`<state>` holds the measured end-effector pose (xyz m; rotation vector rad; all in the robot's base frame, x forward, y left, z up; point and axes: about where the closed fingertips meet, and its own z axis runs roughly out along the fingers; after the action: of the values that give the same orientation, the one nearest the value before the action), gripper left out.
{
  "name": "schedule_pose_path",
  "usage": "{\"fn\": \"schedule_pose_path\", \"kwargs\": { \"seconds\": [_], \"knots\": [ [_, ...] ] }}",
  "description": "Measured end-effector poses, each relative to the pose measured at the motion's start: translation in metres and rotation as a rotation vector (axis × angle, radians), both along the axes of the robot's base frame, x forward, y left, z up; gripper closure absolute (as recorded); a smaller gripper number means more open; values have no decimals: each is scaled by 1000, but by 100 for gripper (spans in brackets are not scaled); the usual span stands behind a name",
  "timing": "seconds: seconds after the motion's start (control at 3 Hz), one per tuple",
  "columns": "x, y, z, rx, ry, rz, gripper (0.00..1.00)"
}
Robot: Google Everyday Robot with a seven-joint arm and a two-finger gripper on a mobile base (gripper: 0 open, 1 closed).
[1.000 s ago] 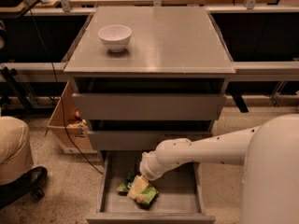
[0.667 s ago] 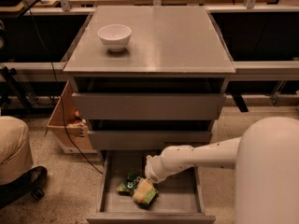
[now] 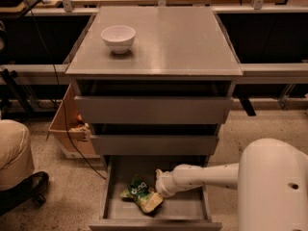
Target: Pick green rice chip bag from bottom drawer and place on counter
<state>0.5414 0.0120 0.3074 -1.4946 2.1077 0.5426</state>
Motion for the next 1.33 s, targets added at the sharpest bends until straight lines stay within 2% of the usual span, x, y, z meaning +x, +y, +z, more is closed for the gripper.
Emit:
{"fn": "schedule_pose_path", "kwargs": {
  "seconds": [0.33,1.0,1.33],
  "knots": [
    [13,0,-53,18,41,-7,0],
    [14,1,-65,26,59,-20,0],
    [21,5,-89,20,71,-21,0]
  ]
}}
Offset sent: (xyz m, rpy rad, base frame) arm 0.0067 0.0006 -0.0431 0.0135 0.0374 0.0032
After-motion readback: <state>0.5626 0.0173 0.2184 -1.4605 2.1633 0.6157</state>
